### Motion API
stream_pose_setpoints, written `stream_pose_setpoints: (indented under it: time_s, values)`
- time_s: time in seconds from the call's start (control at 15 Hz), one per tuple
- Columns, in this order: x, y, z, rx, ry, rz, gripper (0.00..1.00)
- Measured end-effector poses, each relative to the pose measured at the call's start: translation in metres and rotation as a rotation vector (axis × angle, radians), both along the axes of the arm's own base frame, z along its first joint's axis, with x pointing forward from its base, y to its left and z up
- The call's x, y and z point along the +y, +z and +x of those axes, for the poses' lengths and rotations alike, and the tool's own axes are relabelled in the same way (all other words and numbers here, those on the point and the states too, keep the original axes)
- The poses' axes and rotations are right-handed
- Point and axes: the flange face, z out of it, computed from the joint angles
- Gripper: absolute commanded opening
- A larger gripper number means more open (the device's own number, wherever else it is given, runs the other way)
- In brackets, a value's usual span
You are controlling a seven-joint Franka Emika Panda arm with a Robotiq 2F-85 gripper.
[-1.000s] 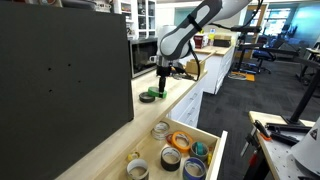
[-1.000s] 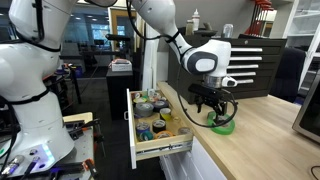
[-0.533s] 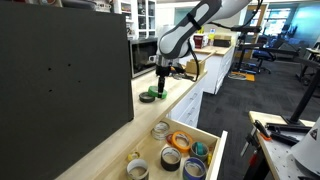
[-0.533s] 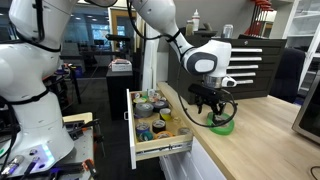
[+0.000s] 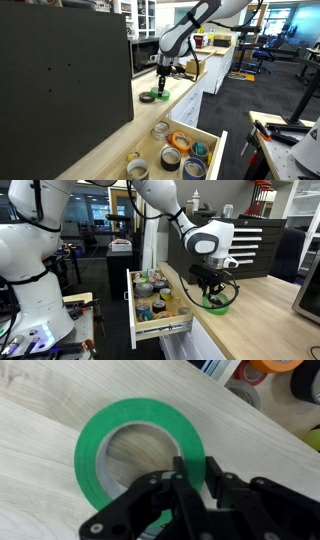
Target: Pick the green masking tape and put it in the drawer
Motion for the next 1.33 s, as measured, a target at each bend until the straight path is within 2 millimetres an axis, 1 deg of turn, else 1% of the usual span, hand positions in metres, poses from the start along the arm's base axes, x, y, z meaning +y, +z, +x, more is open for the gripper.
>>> stream_pose_setpoints:
  time_s: [0.07,0.53,0.67,0.8,0.93,1.07,1.2,1.33]
  values:
    - [-0.001,0.0,0.0,-0.001,0.001,0.004,0.09]
    - [-0.001,0.002,0.0,-0.003,0.008,0.009,0.09]
    - [0.001,0.011,0.001,-0.011,0.022,0.006,0.09]
    - [0.005,0.026,0.002,-0.021,0.05,0.002,0.09]
    - [0.013,0.045,0.0,-0.025,0.086,0.0,0.09]
    - [0.025,0.059,-0.005,-0.014,0.126,0.003,0.09]
    - [0.041,0.065,-0.014,0.018,0.165,0.013,0.09]
    - [0.059,0.063,-0.026,0.062,0.209,0.025,0.09]
